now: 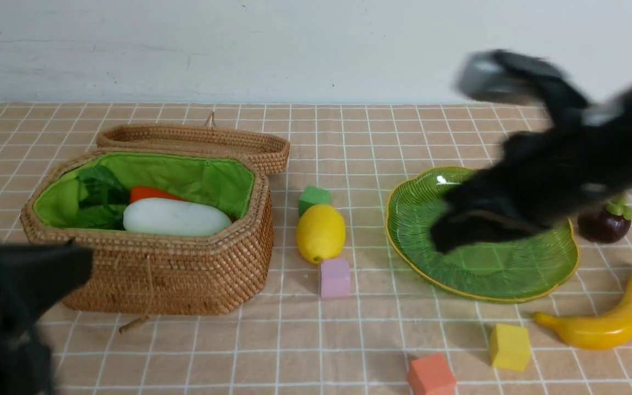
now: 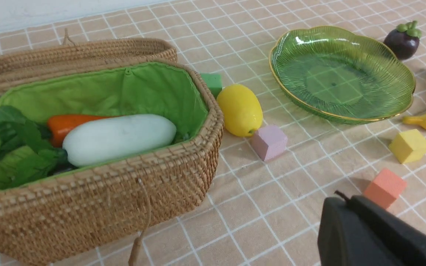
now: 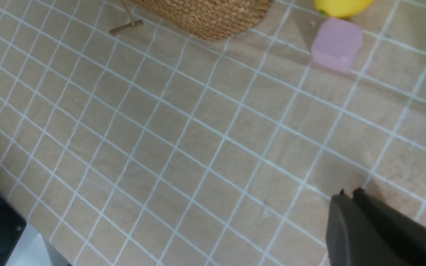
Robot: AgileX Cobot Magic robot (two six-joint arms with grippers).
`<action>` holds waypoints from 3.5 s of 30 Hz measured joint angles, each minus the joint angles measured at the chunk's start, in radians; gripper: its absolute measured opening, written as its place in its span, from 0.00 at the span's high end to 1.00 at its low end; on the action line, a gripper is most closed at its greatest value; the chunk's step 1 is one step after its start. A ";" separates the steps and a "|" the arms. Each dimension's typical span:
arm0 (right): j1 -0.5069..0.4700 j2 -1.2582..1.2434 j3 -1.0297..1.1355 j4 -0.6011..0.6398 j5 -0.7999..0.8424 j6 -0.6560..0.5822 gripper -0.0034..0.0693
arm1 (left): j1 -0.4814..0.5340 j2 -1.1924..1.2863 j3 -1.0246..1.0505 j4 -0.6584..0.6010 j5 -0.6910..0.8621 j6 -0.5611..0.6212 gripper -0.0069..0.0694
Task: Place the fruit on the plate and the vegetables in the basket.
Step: Use the right arm to grab a lemon and put it into the right plate, then use the right arm to grab a banana and put it into the right plate
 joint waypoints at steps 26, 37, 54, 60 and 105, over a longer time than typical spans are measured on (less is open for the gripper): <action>0.127 0.893 -0.854 -0.489 0.053 0.569 0.07 | 0.000 -0.192 0.077 -0.013 -0.027 0.000 0.93; 0.126 0.904 -0.870 -0.493 0.066 0.544 0.11 | 0.000 -0.192 0.077 -0.021 -0.024 0.003 0.92; -0.089 0.582 -0.576 -0.610 0.232 0.524 0.11 | 0.000 -0.192 0.077 -0.024 -0.043 0.023 0.91; -0.203 0.593 -0.442 -0.473 0.090 0.537 0.11 | 0.000 -0.192 0.077 -0.031 -0.032 0.026 0.90; -0.636 0.307 0.306 -0.336 -0.399 0.544 0.39 | 0.000 -0.192 0.077 -0.028 -0.085 0.026 0.84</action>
